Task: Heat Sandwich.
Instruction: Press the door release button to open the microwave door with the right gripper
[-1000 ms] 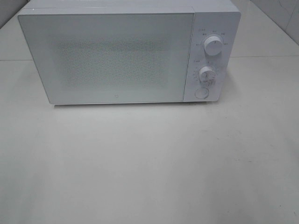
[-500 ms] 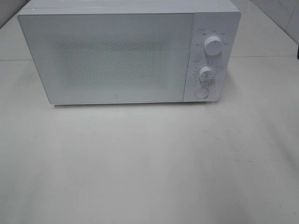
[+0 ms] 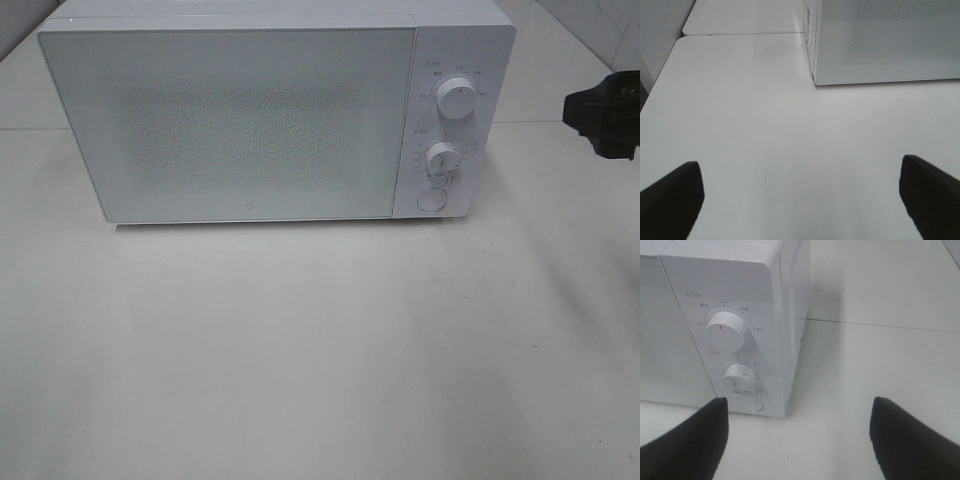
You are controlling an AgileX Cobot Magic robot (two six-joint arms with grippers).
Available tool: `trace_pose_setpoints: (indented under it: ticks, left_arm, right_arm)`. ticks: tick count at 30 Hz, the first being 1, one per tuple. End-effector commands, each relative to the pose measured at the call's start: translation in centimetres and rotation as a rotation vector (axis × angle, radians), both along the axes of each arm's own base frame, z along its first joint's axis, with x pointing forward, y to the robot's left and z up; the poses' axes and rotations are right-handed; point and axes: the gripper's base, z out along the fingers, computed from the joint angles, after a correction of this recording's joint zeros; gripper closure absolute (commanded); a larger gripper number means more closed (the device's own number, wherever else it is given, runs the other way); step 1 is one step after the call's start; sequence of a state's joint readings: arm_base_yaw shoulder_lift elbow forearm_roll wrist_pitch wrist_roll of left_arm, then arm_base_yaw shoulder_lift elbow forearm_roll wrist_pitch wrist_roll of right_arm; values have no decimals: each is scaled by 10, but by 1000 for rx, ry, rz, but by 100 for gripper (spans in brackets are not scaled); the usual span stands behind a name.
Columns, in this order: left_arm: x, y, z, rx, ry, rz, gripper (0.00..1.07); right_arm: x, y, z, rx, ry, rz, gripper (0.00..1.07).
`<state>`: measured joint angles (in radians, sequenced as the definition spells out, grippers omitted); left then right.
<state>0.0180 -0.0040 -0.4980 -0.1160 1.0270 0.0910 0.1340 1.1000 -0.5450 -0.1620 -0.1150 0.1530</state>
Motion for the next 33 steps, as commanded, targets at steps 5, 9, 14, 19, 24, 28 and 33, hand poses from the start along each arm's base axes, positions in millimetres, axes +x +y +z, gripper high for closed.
trace_pose_setpoints:
  ticks: [5, 9, 14, 19, 24, 28, 33]
  left_arm:
    - [-4, 0, -1, -5, -24, 3, 3]
    - [-4, 0, -1, -5, -24, 3, 3]
    - [-4, 0, -1, -5, -24, 3, 3]
    - [-4, 0, -1, -5, -24, 3, 3]
    - [-4, 0, -1, -5, -24, 3, 3]
    - [-4, 0, -1, -5, -24, 3, 3]
    - [-4, 0, -1, -5, -24, 3, 3]
  right_arm:
    - [20, 5, -14, 38, -88, 26, 31]
    - [26, 7, -29, 44, -103, 39, 31]
    - [32, 7, -46, 38, -159, 33, 31]
    - [29, 5, -60, 46, -211, -13, 31]
    - [24, 18, -73, 22, -223, -22, 31]
    - [22, 28, -84, 32, -214, -48, 31]
    - [19, 45, -94, 51, -211, -47, 31]
